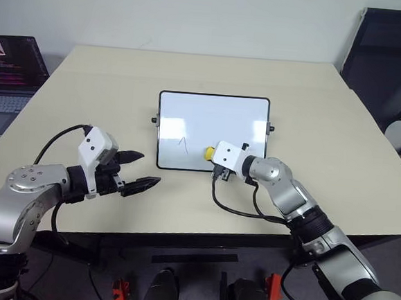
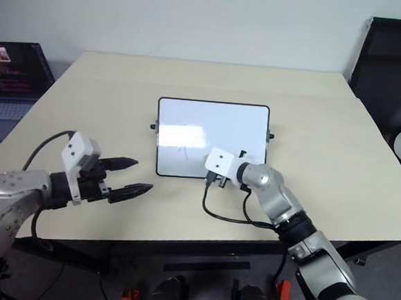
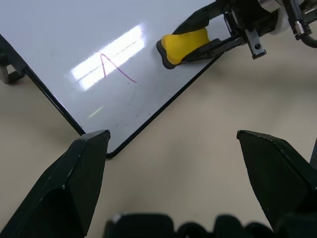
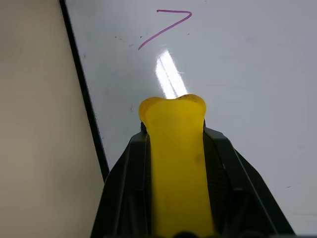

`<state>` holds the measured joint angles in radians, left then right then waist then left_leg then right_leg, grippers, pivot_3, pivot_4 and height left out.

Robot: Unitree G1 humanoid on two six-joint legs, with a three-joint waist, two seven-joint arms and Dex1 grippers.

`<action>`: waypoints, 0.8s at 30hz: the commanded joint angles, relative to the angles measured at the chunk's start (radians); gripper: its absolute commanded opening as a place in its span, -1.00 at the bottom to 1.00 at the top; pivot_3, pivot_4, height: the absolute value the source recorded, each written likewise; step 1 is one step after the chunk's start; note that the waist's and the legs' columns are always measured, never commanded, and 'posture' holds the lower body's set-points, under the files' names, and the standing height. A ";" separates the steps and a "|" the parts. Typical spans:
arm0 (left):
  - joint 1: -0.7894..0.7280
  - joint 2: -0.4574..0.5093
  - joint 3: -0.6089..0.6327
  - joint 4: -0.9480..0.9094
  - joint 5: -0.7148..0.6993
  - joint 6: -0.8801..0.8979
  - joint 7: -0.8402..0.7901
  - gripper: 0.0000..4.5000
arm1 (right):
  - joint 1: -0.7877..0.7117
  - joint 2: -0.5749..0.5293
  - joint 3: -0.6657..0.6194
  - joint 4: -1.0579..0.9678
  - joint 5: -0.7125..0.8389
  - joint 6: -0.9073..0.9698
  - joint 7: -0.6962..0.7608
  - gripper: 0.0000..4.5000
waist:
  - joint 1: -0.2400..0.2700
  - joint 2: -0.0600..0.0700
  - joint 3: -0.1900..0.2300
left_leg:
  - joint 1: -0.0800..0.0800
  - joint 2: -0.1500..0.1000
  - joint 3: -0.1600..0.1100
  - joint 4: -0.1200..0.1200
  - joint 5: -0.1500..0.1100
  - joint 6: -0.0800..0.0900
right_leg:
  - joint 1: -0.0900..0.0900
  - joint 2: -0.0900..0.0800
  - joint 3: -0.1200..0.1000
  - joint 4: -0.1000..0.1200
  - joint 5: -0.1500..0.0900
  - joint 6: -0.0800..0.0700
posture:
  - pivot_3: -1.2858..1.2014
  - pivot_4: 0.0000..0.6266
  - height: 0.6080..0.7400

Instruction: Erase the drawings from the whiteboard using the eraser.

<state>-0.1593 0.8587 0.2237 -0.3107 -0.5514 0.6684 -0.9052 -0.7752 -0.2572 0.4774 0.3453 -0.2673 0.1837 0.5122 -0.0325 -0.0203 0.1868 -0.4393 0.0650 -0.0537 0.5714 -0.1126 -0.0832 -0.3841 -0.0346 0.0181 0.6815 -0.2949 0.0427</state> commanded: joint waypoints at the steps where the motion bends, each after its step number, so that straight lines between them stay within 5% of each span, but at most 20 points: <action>1: -0.020 0.001 0.000 -0.018 -0.008 -0.009 -0.003 1.00 | -0.036 -0.001 -0.078 0.058 -0.021 0.013 -0.086 -0.53 | 0.002 0.000 0.000 | 0.000 0.000 0.000 0.000 0.000 0.000 | 0.000 0.000 0.000 0.000 0.001 -0.001 | 0.03 -0.52 1.00; 10: -0.015 -0.004 0.000 -0.009 -0.007 -0.014 -0.003 1.00 | 0.059 -0.064 0.014 -0.052 -0.025 0.099 0.153 -0.53 | 0.003 -0.002 -0.001 | 0.000 0.000 0.002 0.000 0.000 0.000 | 0.000 -0.002 0.000 -0.001 0.001 -0.001 | 0.03 -0.52 1.00; 15: 0.008 -0.014 0.029 -0.001 -0.009 -0.015 0.010 1.00 | 0.058 -0.022 -0.088 -0.125 0.029 0.124 0.094 -0.53 | 0.001 -0.002 -0.001 | 0.000 0.001 0.002 -0.001 0.000 0.000 | -0.001 0.000 0.001 -0.001 0.000 0.000 | 0.03 -0.52 1.00; 24: 0.115 -0.083 0.168 0.014 -0.030 -0.037 0.073 1.00 | 0.208 0.005 -0.235 -0.567 0.339 0.443 0.239 -0.53 | 0.003 -0.002 -0.001 | -0.011 0.001 0.003 -0.001 0.000 0.000 | -0.005 0.000 0.001 -0.001 0.000 0.001 | 0.03 -0.52 1.00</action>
<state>-0.0511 0.7803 0.3467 -0.2799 -0.5696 0.6541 -0.8389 -0.5730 -0.2565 0.2814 -0.1260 0.0104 0.5824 0.7385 -0.0292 -0.0220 0.1859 -0.4508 0.0663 -0.0507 0.5702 -0.1129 -0.0835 -0.3893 -0.0344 0.0189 0.6805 -0.2949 0.0440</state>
